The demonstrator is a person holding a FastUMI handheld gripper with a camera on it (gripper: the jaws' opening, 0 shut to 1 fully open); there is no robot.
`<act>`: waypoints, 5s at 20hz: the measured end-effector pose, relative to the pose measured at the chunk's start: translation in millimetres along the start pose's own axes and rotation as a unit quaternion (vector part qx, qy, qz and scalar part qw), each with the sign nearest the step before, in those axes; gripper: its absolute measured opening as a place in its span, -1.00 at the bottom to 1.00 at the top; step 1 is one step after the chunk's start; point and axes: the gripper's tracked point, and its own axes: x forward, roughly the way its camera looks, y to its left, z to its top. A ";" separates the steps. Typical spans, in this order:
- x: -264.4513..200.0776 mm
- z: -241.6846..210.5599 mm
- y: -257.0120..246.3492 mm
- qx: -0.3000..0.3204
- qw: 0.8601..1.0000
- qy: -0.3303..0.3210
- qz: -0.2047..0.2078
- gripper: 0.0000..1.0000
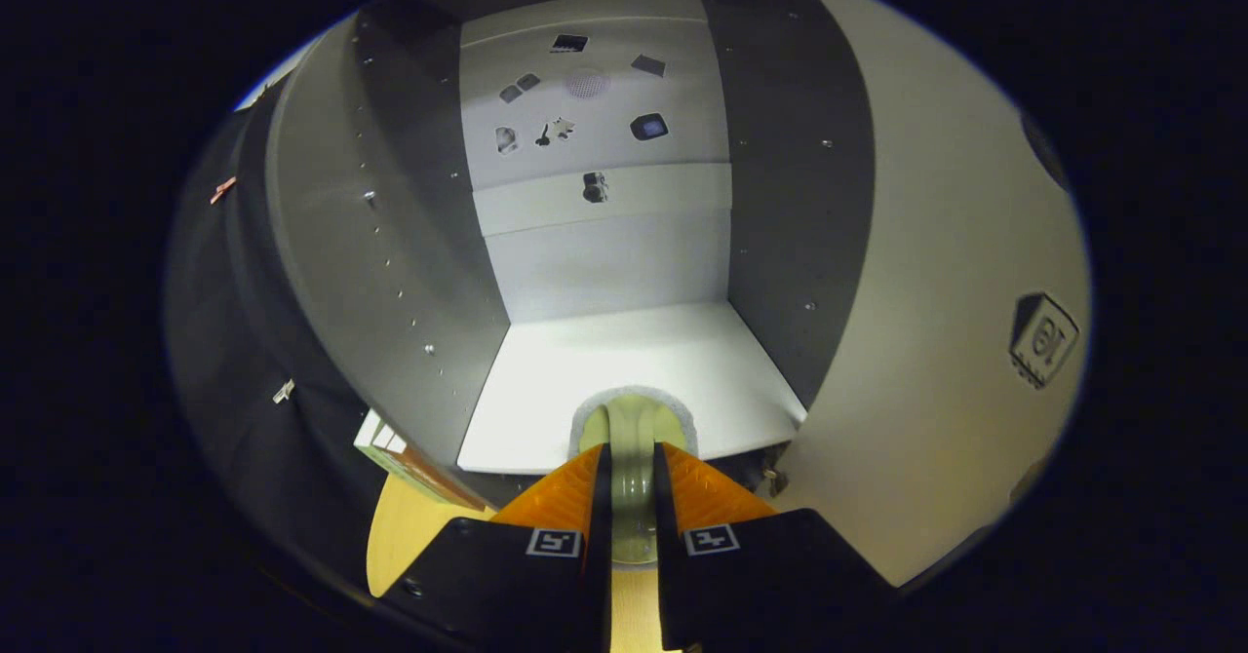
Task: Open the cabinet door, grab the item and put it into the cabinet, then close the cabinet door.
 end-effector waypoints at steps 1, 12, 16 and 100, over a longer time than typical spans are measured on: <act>4.8 -0.7 0.5 -0.001 1.000 0.002 -0.002 -0.53; 75.4 6.4 7.4 0.015 0.999 0.018 -0.030 -0.53; 89.7 4.3 6.2 0.015 0.999 0.029 -0.034 -0.53; -331.8 -46.2 -196.9 0.015 0.974 -0.208 -0.084 0.95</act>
